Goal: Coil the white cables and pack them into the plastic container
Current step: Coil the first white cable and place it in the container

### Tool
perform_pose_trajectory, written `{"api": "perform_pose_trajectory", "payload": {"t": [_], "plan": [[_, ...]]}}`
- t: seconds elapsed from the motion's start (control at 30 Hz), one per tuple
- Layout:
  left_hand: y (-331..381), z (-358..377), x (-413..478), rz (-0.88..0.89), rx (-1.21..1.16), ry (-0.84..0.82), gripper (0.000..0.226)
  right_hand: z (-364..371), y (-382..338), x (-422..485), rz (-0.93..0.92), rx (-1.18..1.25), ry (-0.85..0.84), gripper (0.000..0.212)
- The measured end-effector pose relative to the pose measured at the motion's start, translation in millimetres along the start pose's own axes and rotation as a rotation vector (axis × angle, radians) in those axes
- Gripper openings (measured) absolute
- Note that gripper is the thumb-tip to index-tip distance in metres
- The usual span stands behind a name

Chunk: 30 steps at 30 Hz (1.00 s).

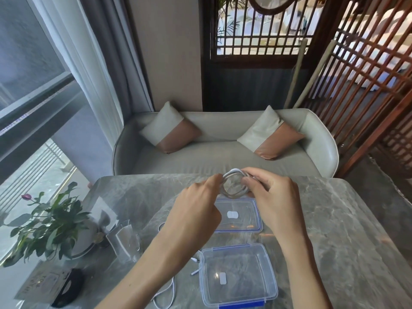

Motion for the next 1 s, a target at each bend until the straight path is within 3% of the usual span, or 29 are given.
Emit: {"api": "perform_pose_trajectory", "payload": {"t": [0.1,0.23,0.37,0.47,0.6,0.77,0.9,1.0], "plan": [[-6,7,1,-0.016,-0.11,-0.099,0.031,2,5,-3,0.001,-0.099,0.031,0.014],[-8,11,-2,-0.169,-0.354,-0.036,0.049,8,8,-13,0.008,-0.172,0.045,0.02],[1,23,9,-0.188,-0.421,0.017,0.02,15,12,-13,0.149,0.226,-0.104,0.023],[-8,25,11,-0.239,-0.47,0.101,0.021,11,12,-14,0.329,0.697,-0.241,0.022],[-10,23,12,-0.218,-0.494,0.106,0.023,-2,20,-11,0.455,0.771,-0.298,0.034],[-1,21,10,-0.135,-0.394,0.131,0.02,-6,29,-6,0.621,1.094,-0.208,0.021],[4,26,9,-0.109,-0.355,0.139,0.02,0,29,-9,0.584,1.064,-0.288,0.019],[3,28,9,-0.074,-0.308,0.162,0.018,2,26,-10,0.45,0.821,-0.376,0.028]]}}
Point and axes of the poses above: each hand's wrist, its own x-axis towards the middle knuckle, its own z-axis out of the palm, y = z × x, the point moved 3 cm from there along x, towards the middle knuckle, and after that the axes turned 15 degrees about x, right-handed, at the moved point
